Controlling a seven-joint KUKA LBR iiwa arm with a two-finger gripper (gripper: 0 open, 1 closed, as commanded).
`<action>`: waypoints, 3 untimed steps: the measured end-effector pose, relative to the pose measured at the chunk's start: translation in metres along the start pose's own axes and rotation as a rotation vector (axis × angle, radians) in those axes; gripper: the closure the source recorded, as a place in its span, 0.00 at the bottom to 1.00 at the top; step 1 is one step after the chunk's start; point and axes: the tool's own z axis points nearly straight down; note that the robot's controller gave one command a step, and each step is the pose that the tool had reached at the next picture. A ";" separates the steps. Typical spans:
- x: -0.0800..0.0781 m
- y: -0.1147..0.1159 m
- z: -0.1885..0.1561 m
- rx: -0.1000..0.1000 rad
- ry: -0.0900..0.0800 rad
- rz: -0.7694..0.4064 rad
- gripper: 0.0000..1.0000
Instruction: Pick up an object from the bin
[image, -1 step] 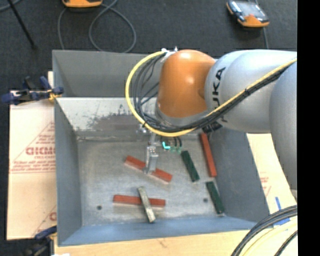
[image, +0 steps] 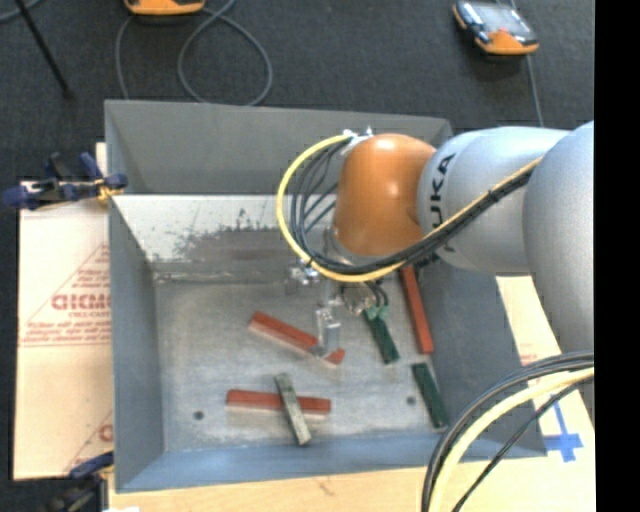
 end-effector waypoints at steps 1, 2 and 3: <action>0.024 -0.012 0.043 -0.003 -0.001 0.015 0.00; 0.022 -0.012 0.040 -0.003 -0.007 0.018 1.00; 0.022 -0.020 -0.031 0.000 -0.012 0.014 1.00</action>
Offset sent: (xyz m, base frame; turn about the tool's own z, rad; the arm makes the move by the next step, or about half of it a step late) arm -0.0208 -0.0154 -0.0411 0.0108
